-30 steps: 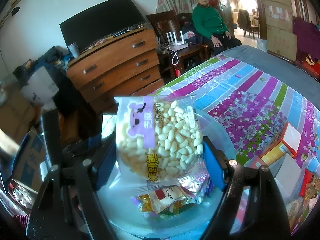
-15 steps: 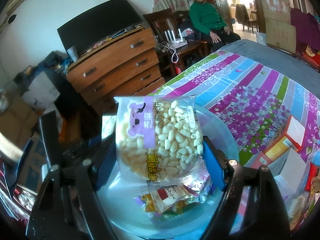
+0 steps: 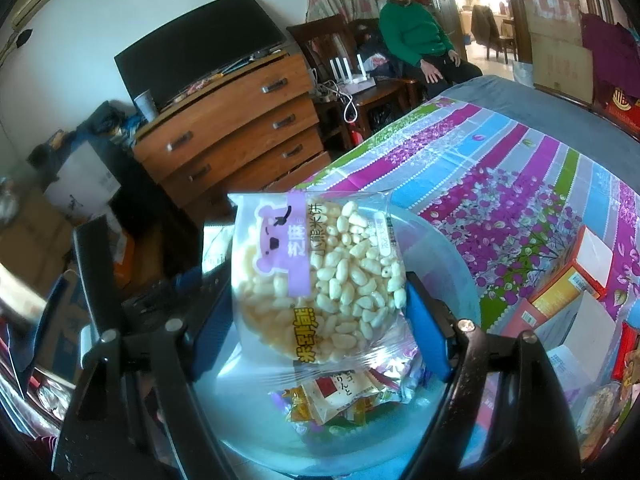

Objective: Organize snacks
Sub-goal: 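Carry both packets over the clear tub and hold them there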

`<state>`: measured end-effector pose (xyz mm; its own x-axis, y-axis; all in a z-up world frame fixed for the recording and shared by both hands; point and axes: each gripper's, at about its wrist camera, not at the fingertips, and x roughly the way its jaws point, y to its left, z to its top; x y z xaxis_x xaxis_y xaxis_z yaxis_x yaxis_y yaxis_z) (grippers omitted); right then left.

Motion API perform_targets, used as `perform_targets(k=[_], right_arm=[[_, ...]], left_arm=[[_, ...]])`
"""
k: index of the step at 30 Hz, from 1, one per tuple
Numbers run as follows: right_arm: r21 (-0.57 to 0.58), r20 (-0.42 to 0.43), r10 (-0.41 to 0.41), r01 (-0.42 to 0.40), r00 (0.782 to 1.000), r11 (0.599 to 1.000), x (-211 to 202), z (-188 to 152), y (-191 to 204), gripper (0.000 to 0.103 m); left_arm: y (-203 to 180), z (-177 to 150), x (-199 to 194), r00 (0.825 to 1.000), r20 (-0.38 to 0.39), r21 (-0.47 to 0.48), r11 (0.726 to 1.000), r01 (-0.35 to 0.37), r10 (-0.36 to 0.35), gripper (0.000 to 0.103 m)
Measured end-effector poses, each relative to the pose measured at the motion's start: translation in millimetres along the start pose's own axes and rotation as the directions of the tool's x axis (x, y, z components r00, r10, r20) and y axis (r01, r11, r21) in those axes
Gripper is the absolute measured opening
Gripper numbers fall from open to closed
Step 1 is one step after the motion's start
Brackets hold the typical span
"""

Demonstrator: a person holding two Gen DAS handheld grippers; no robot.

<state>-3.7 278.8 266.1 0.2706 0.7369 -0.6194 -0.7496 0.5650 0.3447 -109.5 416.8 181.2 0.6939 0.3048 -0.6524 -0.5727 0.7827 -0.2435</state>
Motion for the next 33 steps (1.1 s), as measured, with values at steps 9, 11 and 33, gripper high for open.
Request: perform_targets(k=[9,11,33], right_arm=[[-0.011,-0.006,0.004,-0.004,1.000,1.000,2.6,3.0,7.7,0.080],[-0.010,-0.008,0.005,-0.005,1.000,1.000,3.9,4.9,6.9,0.080],[-0.001,-0.024,0.021,-0.021,1.000,1.000,10.6,4.3,7.2,0.080]], left_arm=[[1.6,-1.3,2.5,1.000,-0.008,-0.004,1.000,0.005,-0.005,0.036],[1.2,-0.6,3.1,1.000,-0.010,-0.002,1.000,0.007,-0.007,0.036],[7.8,-2.9,5.4,1.000,-0.022,-0.007,1.000,0.015,-0.015,0.036]])
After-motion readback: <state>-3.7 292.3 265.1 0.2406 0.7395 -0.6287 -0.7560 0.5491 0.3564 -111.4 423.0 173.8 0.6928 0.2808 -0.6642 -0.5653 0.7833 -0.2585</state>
